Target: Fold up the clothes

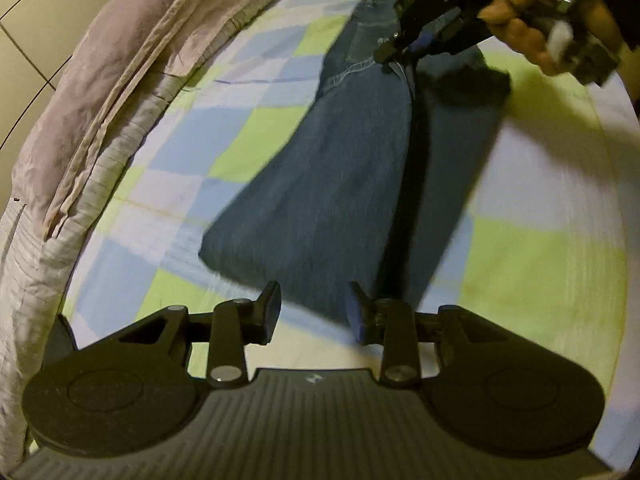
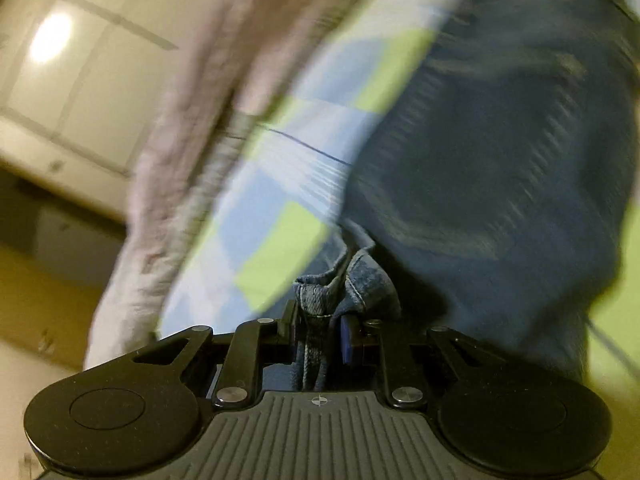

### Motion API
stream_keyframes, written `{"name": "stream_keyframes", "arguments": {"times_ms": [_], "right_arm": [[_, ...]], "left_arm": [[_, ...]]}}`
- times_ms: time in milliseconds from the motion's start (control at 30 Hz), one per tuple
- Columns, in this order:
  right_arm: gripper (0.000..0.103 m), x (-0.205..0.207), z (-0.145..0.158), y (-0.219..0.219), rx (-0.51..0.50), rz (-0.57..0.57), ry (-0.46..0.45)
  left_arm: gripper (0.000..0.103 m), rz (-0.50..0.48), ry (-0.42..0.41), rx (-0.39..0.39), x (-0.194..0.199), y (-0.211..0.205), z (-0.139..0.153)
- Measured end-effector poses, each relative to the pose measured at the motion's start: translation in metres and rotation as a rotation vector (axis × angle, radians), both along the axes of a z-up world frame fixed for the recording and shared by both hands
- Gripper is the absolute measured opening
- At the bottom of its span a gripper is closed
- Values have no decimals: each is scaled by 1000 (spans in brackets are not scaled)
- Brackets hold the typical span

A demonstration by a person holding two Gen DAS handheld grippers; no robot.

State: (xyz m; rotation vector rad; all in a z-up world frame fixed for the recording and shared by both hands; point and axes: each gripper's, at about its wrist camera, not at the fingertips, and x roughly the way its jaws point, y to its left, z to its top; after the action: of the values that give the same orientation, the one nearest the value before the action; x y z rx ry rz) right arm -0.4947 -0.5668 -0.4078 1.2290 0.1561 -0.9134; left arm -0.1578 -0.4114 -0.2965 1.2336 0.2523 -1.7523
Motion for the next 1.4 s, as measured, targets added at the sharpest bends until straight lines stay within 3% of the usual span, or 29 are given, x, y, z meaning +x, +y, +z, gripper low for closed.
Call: {"name": "stream_keyframes", "arguments": {"times_ms": [67,200,300,500,600,667,767,833,967,1000,1067,1167,1200,1300,1333,1400], "right_arm": [[18,-1,3,-9,-4,36,25],[19,-6,-30,-23,169,68,66],[19,-1,-29,-17,149,133,131],[19,3,-41,-10,178,96,142],[22,6,-34,-8,174,66,152],[36,10,-21,2,149,57,189],[37,19,3,24,99,69,249],[39,37,19,43,52,131,302],[79,102,46,83,-98,359,423],[79,125,49,94,-152,431,452],[79,166,54,116,-259,563,498],[79,229,42,141,-399,713,601],[79,245,30,147,-418,760,682],[76,283,-6,165,-482,862,916],[70,288,-15,170,-507,873,982],[38,285,-15,170,-541,866,1019]], "left_arm": [[33,-1,1,8,-7,-10,-3],[33,-2,-1,33,-11,-30,-13],[33,6,2,52,-8,-44,-21],[35,45,24,115,10,-67,-37],[38,74,56,156,26,-74,-46],[38,90,81,185,38,-75,-48],[38,74,98,182,51,-70,-41],[37,35,76,151,63,-62,-34],[38,-60,-2,97,90,-53,-26],[38,-89,-30,85,97,-51,-25],[39,-152,-69,56,106,-50,-25],[63,-297,-133,-13,112,-45,-30],[71,-352,-155,-39,112,-43,-32],[73,-539,-233,-100,106,-39,-46],[73,-620,-267,-121,103,-37,-53],[75,-763,-322,-168,98,-36,-68]]}}
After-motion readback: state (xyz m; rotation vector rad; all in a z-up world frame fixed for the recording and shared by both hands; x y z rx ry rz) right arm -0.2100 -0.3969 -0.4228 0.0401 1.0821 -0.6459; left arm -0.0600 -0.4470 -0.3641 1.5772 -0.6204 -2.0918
